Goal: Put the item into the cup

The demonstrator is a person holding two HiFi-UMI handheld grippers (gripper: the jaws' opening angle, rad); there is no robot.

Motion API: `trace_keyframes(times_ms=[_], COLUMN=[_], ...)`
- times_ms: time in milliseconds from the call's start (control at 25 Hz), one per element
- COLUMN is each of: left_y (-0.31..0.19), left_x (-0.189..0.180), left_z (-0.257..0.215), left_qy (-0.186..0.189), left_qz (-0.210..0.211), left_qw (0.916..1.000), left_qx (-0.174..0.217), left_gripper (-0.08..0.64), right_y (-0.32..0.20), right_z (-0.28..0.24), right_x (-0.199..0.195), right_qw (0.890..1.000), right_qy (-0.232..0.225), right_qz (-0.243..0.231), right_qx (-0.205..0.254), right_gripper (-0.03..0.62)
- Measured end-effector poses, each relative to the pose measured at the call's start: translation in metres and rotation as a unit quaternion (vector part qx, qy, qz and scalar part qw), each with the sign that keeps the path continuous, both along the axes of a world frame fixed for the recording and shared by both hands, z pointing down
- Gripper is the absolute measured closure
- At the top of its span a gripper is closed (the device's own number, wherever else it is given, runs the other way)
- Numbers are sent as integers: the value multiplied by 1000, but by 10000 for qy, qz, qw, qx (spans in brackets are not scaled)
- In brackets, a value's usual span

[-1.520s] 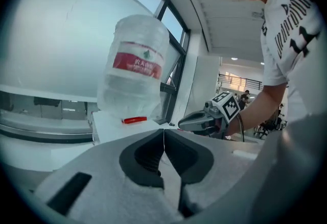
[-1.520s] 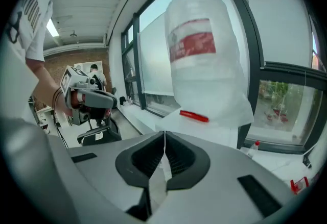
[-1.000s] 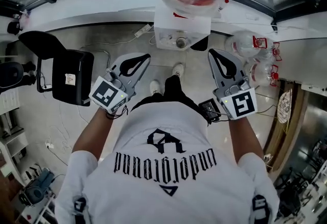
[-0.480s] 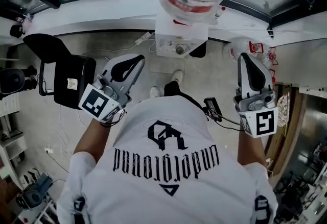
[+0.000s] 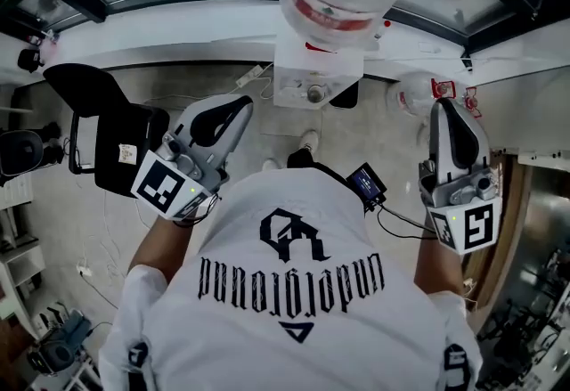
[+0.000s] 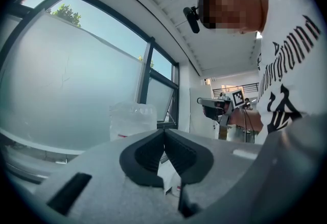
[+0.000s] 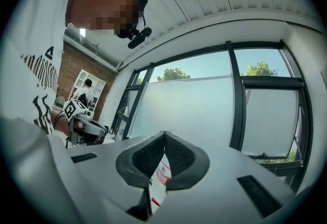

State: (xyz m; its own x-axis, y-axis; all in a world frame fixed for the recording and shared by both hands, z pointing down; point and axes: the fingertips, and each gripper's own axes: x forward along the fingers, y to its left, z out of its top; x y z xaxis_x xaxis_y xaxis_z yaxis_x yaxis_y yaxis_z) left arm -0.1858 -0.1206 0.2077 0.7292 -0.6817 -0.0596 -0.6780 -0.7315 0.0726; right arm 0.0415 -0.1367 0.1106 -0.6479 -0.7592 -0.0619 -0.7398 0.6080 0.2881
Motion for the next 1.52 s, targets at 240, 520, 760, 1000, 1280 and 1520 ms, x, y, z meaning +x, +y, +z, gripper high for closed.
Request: trace_keyframes(times_ms=[240, 520, 760, 1000, 1280, 1520], left_y=[14, 25, 39, 65, 107, 150], left_x=[-1, 15, 49, 99, 157, 195], left_z=[0, -14, -18, -18, -21, -19], left_qy=[-50, 52, -27, -12, -79, -106], left_qz=[183, 146, 122, 62, -29, -221], left_qw=[9998, 9998, 9999, 10000, 10000, 9997], left_qx=[-76, 129, 99, 34, 51, 34], left_gripper=[545, 545, 545, 545, 545, 545], right_y=[21, 35, 49, 76, 115, 152], right_z=[-19, -17, -4, 12, 25, 37], right_x=[-1, 13, 42, 87, 143, 180], right_qw=[9999, 9996, 9990, 9974, 9960, 9942], right_qy=[-168, -231, -338, -500, -615, -670], right_qz=[8, -45, -114, -159, -233, -408], right_qx=[-38, -125, -272, -491, -599, -730], right_gripper=[577, 577, 577, 577, 577, 577])
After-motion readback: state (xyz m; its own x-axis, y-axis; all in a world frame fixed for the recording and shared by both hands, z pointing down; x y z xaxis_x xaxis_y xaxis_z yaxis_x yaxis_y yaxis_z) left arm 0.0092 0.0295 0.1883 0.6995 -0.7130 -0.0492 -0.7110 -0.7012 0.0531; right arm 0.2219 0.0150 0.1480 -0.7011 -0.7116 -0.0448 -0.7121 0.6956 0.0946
